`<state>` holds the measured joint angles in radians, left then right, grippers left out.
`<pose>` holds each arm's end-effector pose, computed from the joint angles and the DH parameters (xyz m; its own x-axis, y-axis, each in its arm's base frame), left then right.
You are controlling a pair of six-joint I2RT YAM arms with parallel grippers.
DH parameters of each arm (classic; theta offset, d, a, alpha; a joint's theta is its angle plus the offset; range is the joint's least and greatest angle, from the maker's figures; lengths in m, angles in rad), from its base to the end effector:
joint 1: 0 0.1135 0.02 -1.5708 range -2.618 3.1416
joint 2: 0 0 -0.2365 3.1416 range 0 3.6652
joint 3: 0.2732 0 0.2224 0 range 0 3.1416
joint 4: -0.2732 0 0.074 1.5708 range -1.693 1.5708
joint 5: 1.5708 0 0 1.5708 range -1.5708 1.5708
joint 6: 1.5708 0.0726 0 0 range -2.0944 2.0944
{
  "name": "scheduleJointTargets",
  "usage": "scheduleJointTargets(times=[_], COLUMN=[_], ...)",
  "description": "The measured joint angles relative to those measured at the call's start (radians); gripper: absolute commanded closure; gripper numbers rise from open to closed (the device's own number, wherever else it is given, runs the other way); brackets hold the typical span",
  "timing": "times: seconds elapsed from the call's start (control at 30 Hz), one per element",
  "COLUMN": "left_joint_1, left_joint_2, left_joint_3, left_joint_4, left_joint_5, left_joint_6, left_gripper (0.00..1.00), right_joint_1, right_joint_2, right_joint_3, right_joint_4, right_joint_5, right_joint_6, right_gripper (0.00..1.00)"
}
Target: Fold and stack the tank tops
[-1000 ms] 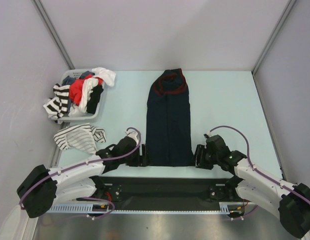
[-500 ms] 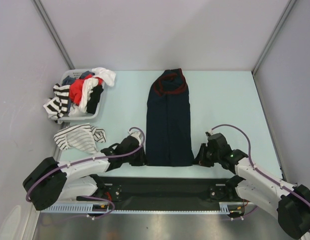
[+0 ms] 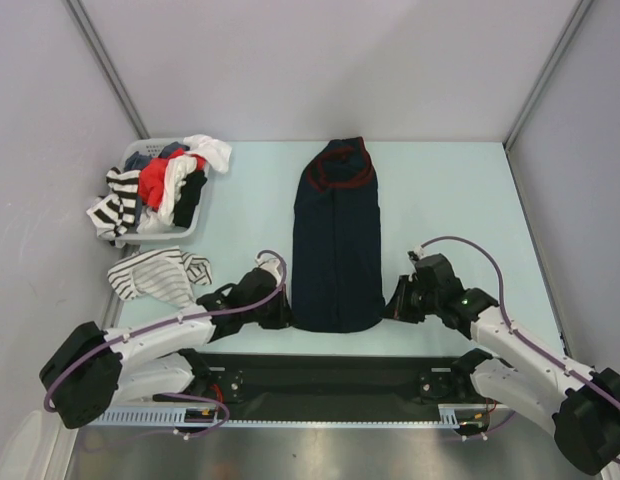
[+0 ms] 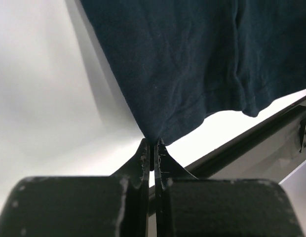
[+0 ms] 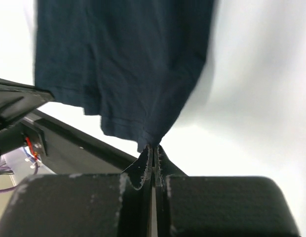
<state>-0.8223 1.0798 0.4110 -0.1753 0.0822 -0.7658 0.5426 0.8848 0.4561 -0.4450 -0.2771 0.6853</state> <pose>0.1392 -0.1586 0.1270 -0.8985 -0.0476 -0.4364 0.2006 0.8396 -0.5047 0.1458 0.1111 0.1518 -0.9179 0.1574 -0.3643 -0.0854 0.8181 0.5687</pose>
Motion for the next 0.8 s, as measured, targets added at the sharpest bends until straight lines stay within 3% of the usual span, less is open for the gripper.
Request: scheduleJointTargets(times=[0.8], left_joint_1=[0.108], left_joint_2=[0.165], left_joint_3=[0.395], left_joint_4=[-0.187], left_joint_5=[-0.050], left_joint_6=[0.150], left_gripper=[1.00], right_joint_1=[-0.116], right_joint_2=[0.260], right_joint_3=[0.355], right_joint_4=[-0.010], right_joint_5=[-0.044], right_joint_6=[-0.115], right_gripper=[1.00])
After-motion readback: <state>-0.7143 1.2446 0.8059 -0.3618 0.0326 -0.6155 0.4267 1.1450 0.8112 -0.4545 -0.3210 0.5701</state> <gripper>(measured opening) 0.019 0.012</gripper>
